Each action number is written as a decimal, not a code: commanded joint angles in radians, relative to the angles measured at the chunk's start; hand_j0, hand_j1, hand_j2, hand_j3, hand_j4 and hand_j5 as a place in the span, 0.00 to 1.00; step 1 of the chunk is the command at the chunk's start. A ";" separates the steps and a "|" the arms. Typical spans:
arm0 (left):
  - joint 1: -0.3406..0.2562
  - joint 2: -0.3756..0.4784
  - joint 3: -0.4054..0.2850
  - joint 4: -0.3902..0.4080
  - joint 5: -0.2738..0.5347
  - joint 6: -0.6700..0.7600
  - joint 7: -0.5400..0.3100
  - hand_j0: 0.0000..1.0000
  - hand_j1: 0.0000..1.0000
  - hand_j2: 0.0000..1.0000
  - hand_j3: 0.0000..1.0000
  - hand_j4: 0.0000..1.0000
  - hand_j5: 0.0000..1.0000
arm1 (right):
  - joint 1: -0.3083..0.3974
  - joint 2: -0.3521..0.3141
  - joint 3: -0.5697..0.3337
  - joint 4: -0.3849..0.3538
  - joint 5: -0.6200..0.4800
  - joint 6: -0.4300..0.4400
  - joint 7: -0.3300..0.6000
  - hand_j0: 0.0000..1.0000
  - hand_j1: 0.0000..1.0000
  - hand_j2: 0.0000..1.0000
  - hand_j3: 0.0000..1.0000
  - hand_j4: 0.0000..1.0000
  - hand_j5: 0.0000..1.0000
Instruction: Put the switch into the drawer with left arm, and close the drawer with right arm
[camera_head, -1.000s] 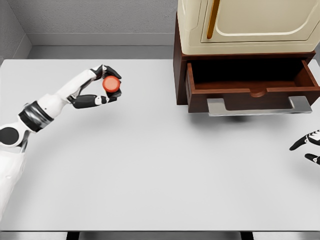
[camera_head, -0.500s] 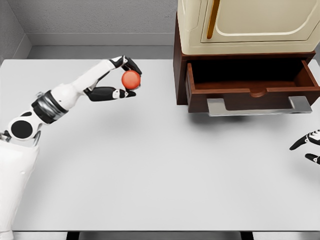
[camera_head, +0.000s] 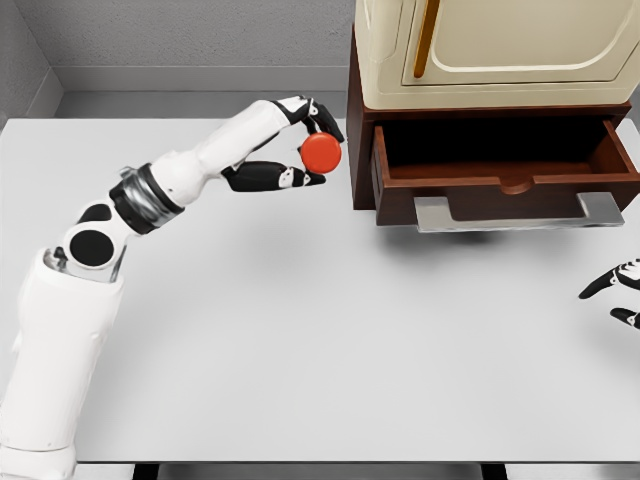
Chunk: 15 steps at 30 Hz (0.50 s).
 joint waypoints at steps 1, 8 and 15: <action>-0.002 -0.027 -0.002 -0.021 -0.044 0.005 0.001 0.29 0.29 0.29 0.29 0.29 0.29 | 0.000 -0.001 0.001 0.000 -0.008 0.003 0.000 0.59 0.59 0.59 0.59 0.59 0.59; -0.040 -0.085 -0.022 -0.026 -0.139 0.008 0.002 0.29 0.29 0.29 0.29 0.29 0.29 | -0.002 -0.003 0.001 0.000 -0.008 0.003 0.000 0.59 0.59 0.59 0.59 0.59 0.59; -0.075 -0.125 -0.062 -0.023 -0.224 0.012 0.002 0.28 0.28 0.28 0.28 0.28 0.28 | -0.002 -0.003 0.000 0.000 -0.008 0.003 0.000 0.60 0.60 0.60 0.60 0.60 0.60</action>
